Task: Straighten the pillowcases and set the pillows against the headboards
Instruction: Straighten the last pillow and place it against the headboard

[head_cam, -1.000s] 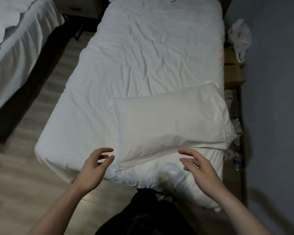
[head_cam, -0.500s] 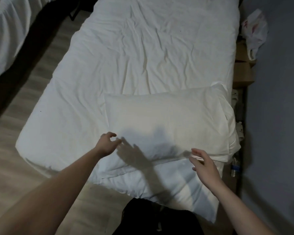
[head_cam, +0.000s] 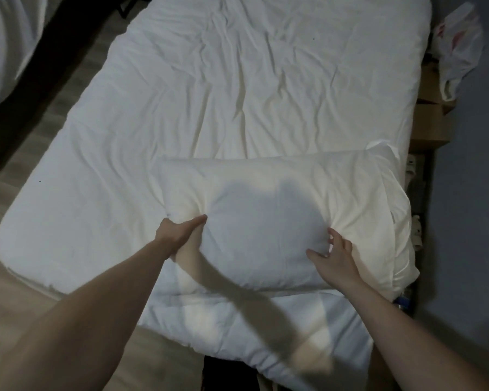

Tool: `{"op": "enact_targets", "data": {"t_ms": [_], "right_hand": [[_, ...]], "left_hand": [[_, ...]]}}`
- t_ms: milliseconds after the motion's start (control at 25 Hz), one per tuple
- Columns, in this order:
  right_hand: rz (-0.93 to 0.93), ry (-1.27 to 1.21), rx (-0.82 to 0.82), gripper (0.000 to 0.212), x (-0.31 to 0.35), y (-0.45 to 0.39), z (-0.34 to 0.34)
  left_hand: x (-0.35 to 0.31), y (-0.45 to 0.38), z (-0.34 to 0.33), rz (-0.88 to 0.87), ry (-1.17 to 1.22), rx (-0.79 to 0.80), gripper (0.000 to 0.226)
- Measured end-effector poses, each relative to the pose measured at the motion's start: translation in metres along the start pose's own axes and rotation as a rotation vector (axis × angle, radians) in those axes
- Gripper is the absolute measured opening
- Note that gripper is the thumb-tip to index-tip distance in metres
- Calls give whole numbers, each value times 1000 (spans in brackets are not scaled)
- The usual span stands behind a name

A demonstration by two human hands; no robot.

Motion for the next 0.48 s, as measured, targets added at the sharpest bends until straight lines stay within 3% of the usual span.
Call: {"op": "enact_targets", "data": {"t_ms": [120,200,360,480], "right_hand": [[-34,72,96,92,-8,16,-1],[3,88,72,86,1,33,18],[237,99,-143,75,51,65,95],[393,100,-151,86,103,63,153]], "left_hand": [[-30,36,5,-228,140,-44,55],[-46,76,10,-356,206,1,34],[-69,175,15,-516,270,157,25],[-78,234,17,-517,261,211,26]]}}
Point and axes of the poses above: each hand's wrist, its own y-axis away from the middle knuckle, its own z-axis out of the back of the hand, x = y × z, the point moved 8 cm from there along -y, towards the middle knuckle, and after that the axes turned 5 degrees about -z, right-handed, at the moved point
